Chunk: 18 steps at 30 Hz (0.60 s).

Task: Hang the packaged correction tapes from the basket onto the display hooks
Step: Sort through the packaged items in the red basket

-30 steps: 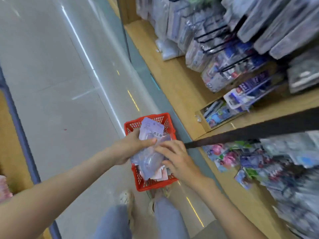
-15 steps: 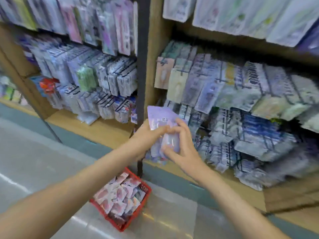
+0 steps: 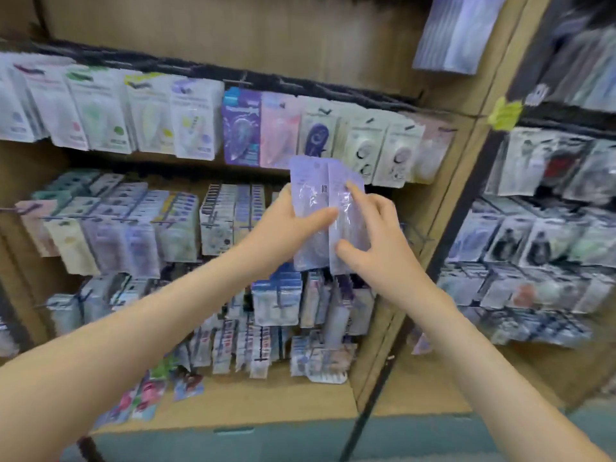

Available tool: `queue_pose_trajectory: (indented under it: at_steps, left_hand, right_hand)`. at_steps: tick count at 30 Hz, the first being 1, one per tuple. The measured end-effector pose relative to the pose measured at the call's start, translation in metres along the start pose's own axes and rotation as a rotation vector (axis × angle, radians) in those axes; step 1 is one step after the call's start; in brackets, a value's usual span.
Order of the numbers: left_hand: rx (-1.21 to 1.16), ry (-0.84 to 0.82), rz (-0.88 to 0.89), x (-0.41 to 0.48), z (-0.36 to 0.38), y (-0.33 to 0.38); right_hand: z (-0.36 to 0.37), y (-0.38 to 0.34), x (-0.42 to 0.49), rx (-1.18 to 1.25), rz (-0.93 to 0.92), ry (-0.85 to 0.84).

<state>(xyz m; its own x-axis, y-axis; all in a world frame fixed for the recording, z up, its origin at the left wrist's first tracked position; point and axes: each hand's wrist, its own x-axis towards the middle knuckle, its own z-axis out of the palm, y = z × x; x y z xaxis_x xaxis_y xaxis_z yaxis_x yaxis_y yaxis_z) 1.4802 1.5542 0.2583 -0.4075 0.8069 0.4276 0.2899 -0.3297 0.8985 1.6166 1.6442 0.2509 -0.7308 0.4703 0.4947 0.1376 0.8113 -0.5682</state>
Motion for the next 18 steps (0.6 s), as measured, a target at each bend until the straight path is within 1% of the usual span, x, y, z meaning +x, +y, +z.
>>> queue_pose_trajectory:
  at_steps: [2, 4, 8, 10, 13, 16, 18]
  left_hand:
    - [0.005, -0.021, 0.04, 0.025, 0.029, 0.014]
    - [0.042, -0.058, 0.078, 0.051, 0.045, 0.028]
    - [0.048, -0.122, 0.146, 0.103, 0.055, 0.054]
    - [0.029, -0.126, 0.181, 0.132, 0.055, 0.06]
    - [0.007, -0.079, 0.271, 0.174, 0.047, 0.076]
    - [0.038, -0.003, 0.34, 0.217, 0.035, 0.096]
    - [0.058, -0.008, 0.364, 0.244, 0.03, 0.108]
  right_hand:
    - [-0.037, 0.015, 0.012, 0.003, 0.008, 0.028]
    - [-0.065, 0.027, 0.03, 0.021, -0.022, 0.07]
    - [-0.103, 0.042, 0.077, 0.034, -0.097, 0.108]
    - [-0.12, 0.05, 0.102, -0.01, -0.142, 0.151]
    - [-0.15, 0.057, 0.142, -0.08, -0.195, 0.267]
    - [-0.186, 0.06, 0.185, -0.071, -0.169, 0.41]
    - [-0.207, 0.065, 0.21, -0.079, -0.143, 0.531]
